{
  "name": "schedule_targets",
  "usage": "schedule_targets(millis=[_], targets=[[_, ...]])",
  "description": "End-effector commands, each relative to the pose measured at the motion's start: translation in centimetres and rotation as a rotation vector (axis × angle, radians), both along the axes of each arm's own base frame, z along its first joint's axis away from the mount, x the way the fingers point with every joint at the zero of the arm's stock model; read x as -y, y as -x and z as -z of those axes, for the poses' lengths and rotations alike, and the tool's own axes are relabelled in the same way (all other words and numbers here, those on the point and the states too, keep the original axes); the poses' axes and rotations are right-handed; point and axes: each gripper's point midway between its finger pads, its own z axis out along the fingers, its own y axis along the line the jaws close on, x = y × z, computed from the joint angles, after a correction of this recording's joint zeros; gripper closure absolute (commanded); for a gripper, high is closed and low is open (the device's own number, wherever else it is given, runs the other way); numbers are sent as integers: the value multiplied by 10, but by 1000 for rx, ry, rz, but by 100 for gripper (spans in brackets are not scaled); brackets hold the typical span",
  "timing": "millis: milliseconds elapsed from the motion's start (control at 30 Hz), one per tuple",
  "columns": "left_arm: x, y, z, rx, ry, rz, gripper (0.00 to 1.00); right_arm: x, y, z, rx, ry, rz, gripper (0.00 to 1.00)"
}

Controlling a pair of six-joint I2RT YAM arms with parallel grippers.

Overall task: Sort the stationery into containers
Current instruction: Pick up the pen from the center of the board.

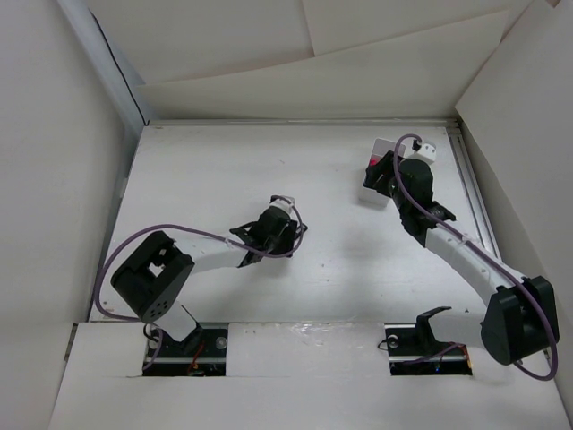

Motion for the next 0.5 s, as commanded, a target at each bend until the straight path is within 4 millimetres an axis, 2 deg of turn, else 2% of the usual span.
schedule_targets(millis=[0,133,233,267,300,367,400,433,467], targets=[[6,-12,-10,50,-14,5,49,-3,-7,-27,64,-15,-13,39],[7,-12,-3,35,-29,5,59,-3,-8,-31,72,-18,-13,39],[11,-3,4,40,-71,23,66,-4,-9,-27,62,-15,-13,39],[15,-3,0,51,-74,26,72,-4,-9,-27,62,-15,-13,39],[13,2,7,39,-105,31,74,-4,-9,-27,62,-15,-13,39],[19,0,2,66,-134,29,80,-4,-9,-27,62,-15,-13,39],[17,3,6,63,-158,30,87,-4,-11,-22,51,-11,-13,39],[18,4,5,70,-161,21,89,-6,-10,-22,50,-14,-21,39],[19,4,1,84,-160,22,91,-13,-11,-23,47,-23,-56,34]])
